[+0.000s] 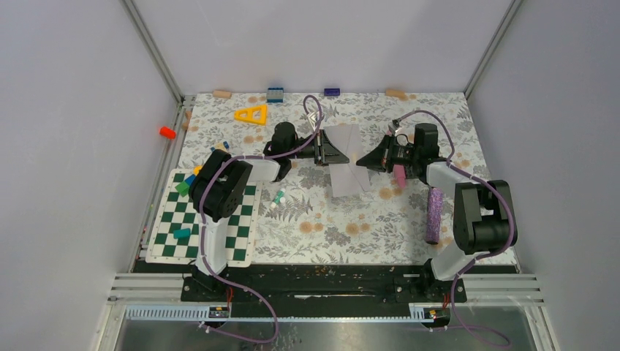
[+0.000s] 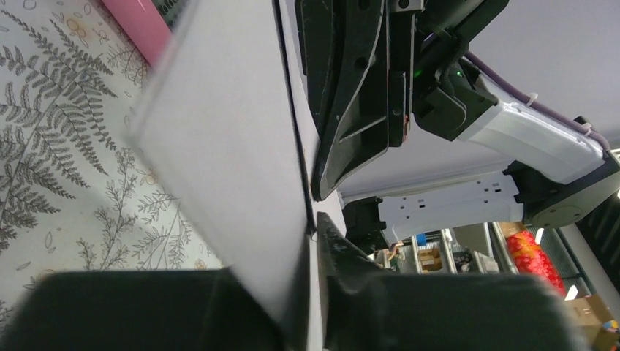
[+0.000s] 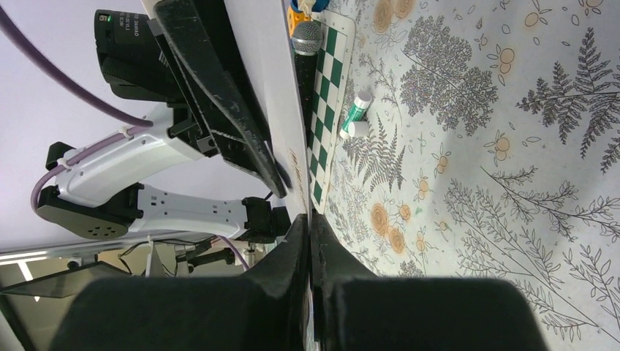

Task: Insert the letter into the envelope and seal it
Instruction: Seal the envelope flap on the envelope.

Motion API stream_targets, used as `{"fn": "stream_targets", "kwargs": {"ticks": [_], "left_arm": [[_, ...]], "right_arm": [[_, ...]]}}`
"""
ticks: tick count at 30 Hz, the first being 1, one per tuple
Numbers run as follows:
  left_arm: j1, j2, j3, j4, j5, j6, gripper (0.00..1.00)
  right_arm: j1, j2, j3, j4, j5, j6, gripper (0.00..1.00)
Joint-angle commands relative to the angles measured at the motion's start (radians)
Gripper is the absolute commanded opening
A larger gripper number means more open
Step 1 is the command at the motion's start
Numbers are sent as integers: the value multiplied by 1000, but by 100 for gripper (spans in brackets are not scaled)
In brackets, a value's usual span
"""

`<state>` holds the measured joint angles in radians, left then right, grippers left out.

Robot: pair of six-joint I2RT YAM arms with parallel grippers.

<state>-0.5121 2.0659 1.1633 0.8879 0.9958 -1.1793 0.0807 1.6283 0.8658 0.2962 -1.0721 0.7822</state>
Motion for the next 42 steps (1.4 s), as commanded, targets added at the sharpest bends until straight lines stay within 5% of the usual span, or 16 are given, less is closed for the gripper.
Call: {"fn": "stream_targets", "kwargs": {"ticks": [1,5,8,10,11,16,22,28,31,33,36,42], "left_arm": [[0,11,43,61,26,10,2],[0,11,43,54,26,13,0],[-1,9,42,51,27,16,0],[-1,6,41,59,39,15,0],[-2,4,40,74,49,11,0],[-17,-6,14,281,111,-95,0],[-48,-13,-1,380,147,-152,0],[-60,-28,-6,214,111,-44,0],[-58,-41,-15,124,85,7,0],[-54,-45,-22,122,76,8,0],[-45,-49,-27,138,73,-4,0],[-42,-44,-28,197,75,-54,0]], "right_arm": [[11,3,15,-3,-14,-17,0],[11,-1,20,7,-21,-11,4],[11,-19,25,7,-28,-31,46],[10,-36,24,7,-29,-54,96],[10,-45,21,7,-24,-67,99],[10,-68,-6,103,-27,-70,100],[11,-45,-111,578,-68,174,96],[16,20,-102,741,-93,322,44],[19,39,-97,765,-104,339,30],[19,37,-99,766,-112,339,38],[19,25,-104,762,-128,330,62],[20,9,-108,678,-128,251,49]]}}
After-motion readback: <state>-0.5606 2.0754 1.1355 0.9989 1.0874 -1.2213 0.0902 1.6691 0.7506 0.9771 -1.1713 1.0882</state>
